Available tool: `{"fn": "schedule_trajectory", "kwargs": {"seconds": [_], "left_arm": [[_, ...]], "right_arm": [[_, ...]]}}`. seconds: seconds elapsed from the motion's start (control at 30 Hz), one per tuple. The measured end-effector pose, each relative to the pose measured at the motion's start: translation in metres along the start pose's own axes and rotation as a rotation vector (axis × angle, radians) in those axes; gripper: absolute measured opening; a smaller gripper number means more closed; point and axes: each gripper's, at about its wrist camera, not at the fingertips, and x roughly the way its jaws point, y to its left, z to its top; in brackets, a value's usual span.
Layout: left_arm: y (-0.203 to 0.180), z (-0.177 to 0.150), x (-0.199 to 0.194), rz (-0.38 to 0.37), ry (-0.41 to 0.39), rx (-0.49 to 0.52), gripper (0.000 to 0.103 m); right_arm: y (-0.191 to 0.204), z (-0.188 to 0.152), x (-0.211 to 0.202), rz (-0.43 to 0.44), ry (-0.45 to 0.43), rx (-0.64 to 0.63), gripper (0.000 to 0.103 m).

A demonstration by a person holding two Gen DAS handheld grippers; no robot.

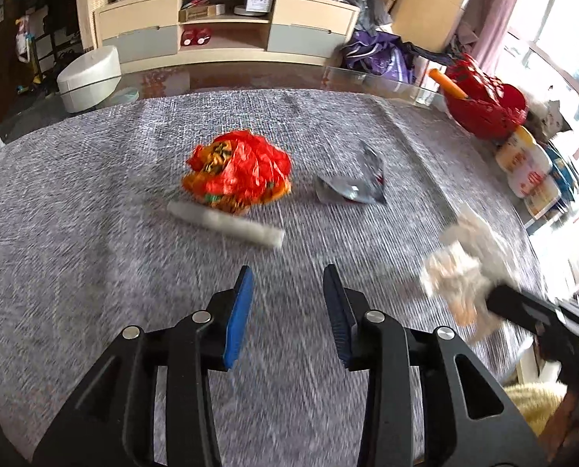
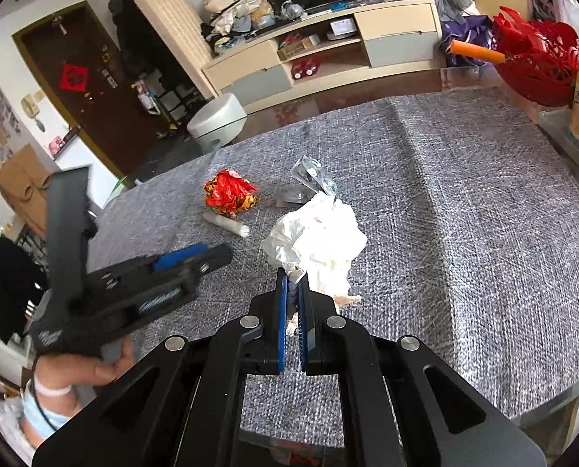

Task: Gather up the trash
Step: 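Grasp the red-orange snack bag with the left tool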

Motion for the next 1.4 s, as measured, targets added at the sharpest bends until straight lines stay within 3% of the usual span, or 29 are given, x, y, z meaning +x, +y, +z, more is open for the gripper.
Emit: {"fn": "schedule_trajectory", "kwargs": {"seconds": [0.33,0.63,0.73,0.97,1.13,1.27,1.4], "left_arm": [[-0.007,0.028,0.038,0.134,0.006,-0.061,0.039],[0.004,0.035,0.037,0.148,0.008,-0.112,0.040],[0.006,0.033,0.034,0.157,0.007,-0.108,0.053],[0.004,0.047,0.008,0.154,-0.068,-0.058,0.059],[0.001,0.062,0.019,0.175,-0.070,-0.016,0.063],[-0.002,0.076,0.036,0.193,-0.069,-0.001,0.073],[-0.002,0.083,0.047,0.215,-0.062,0.018,0.074]], "right_arm": [[-0.014,0.003,0.004,0.038,0.017,0.014,0.006],[-0.013,0.000,0.007,0.062,0.029,0.023,0.006],[-0.013,0.000,0.009,0.067,0.033,0.027,0.007],[-0.013,0.002,0.013,0.073,0.037,0.025,0.007],[-0.012,0.003,0.013,0.079,0.033,0.021,0.007],[-0.017,0.003,0.016,0.074,0.040,0.027,0.007],[-0.019,0.004,0.021,0.072,0.052,0.037,0.007]]}}
